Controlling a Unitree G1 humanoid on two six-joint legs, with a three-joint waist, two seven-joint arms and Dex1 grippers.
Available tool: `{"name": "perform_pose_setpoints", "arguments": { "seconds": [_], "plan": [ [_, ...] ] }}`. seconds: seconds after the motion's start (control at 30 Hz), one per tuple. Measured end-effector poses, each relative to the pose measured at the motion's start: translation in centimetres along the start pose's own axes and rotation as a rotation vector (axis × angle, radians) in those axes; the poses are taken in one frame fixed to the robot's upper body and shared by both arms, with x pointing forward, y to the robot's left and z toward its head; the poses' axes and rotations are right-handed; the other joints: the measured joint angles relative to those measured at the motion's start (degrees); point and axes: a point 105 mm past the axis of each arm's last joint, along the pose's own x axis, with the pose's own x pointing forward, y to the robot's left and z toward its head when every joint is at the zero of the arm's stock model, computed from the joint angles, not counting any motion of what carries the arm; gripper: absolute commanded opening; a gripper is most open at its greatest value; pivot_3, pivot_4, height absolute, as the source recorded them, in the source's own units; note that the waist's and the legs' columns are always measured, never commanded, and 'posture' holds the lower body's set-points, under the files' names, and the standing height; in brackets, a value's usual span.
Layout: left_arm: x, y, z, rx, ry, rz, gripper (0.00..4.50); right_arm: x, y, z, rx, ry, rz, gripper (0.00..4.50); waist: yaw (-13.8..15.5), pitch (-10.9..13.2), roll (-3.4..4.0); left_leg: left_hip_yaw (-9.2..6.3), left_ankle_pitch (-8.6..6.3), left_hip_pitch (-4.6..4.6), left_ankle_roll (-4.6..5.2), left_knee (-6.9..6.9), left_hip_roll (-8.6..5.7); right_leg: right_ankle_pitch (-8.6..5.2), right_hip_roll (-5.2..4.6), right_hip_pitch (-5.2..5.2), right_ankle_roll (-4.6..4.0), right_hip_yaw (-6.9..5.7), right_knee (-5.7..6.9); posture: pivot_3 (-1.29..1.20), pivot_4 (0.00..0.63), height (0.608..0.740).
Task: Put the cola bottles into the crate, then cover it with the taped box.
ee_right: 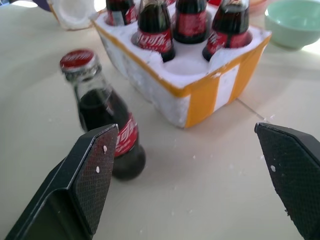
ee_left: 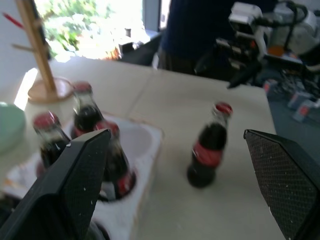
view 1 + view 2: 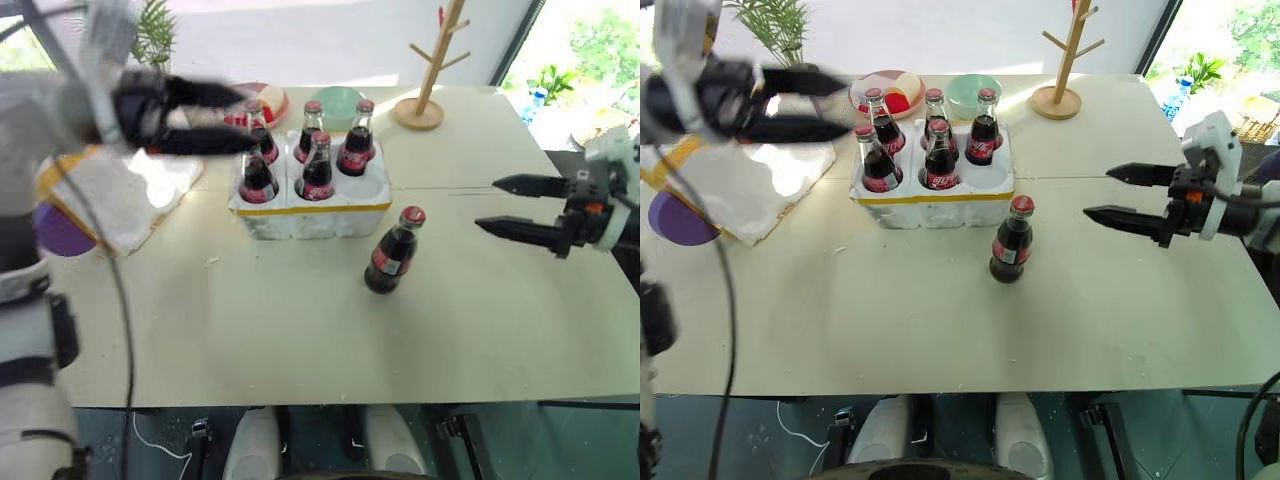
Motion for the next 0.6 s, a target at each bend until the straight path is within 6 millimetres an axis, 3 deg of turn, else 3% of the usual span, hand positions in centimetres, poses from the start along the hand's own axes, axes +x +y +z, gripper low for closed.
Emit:
{"name": "perform_pose_setpoints", "arguments": {
  "seconds": [0.13,0.3,0.43,0.6],
  "plan": [
    [-1.9,-1.9,-2.6,-0.024,0.124,-0.065,4.45,1.2,2.6,-1.4,0.037,-0.008,0.068,4.50,0.13,0.00,-0.03,-0.06,-0.02,0.02,0.03,0.03,-0.01,-0.01,-0.05,0.09,0.01,-0.02,-0.04,0.00,0.150,0.740],
    [-2.3,-2.6,-5.1,-0.007,0.203,-0.080,4.45,3.5,4.7,-2.6,0.087,-0.037,0.094,4.50,0.10,0.00,-0.04,-0.05,-0.03,0.03,0.04,0.03,-0.01,-0.02,-0.04,0.09,0.00,-0.02,-0.03,0.00,0.150,0.740],
    [-2.1,-2.7,-5.4,0.018,0.216,-0.086,4.45,5.5,5.7,-4.1,0.151,-0.044,0.112,4.50,0.10,0.00,-0.04,-0.05,-0.03,0.02,0.04,0.03,-0.02,-0.02,-0.03,0.08,0.00,-0.01,-0.02,0.00,0.150,0.740],
    [-2.0,-2.6,-5.3,0.026,0.210,-0.068,4.45,7.7,5.8,-4.4,0.186,-0.074,0.105,4.50,0.01,0.00,-0.04,-0.05,-0.03,0.02,0.05,0.03,-0.02,-0.02,0.01,0.07,0.00,0.00,-0.02,0.00,0.150,0.740]
  ]
}}
